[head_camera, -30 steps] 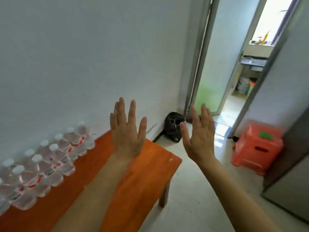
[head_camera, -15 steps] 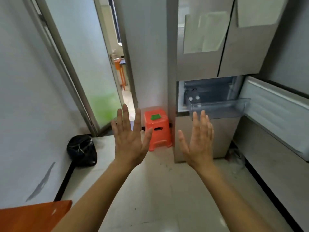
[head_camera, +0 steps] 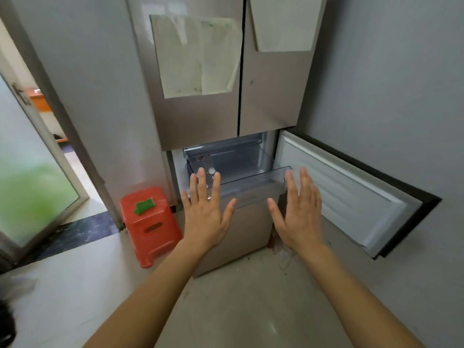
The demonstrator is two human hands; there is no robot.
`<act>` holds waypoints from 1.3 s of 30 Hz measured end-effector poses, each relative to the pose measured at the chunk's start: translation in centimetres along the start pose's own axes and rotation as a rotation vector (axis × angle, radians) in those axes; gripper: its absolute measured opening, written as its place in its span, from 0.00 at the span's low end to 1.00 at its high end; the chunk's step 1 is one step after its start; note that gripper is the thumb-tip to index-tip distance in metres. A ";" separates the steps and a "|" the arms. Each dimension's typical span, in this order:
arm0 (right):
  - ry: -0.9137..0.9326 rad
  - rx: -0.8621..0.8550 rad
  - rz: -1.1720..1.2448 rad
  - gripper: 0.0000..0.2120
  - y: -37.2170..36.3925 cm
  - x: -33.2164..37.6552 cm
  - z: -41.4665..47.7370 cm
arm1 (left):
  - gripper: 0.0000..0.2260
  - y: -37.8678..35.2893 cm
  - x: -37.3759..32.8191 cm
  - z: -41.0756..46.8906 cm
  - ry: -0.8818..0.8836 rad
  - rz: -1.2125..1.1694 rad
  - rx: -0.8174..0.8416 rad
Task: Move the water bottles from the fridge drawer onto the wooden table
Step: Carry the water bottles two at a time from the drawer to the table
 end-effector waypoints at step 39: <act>-0.014 1.055 0.196 0.32 -42.0 0.6 28.4 | 0.31 -25.3 18.4 19.7 0.675 -0.274 0.293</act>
Point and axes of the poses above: each hand's wrist, its own z-axis towards the middle knuckle, its own y-axis out of the back of the hand, x = y × z, the point moved 6 cm from there along z, towards the middle knuckle, and after that the axes turned 12 degrees about -y, right-handed, at the moved point
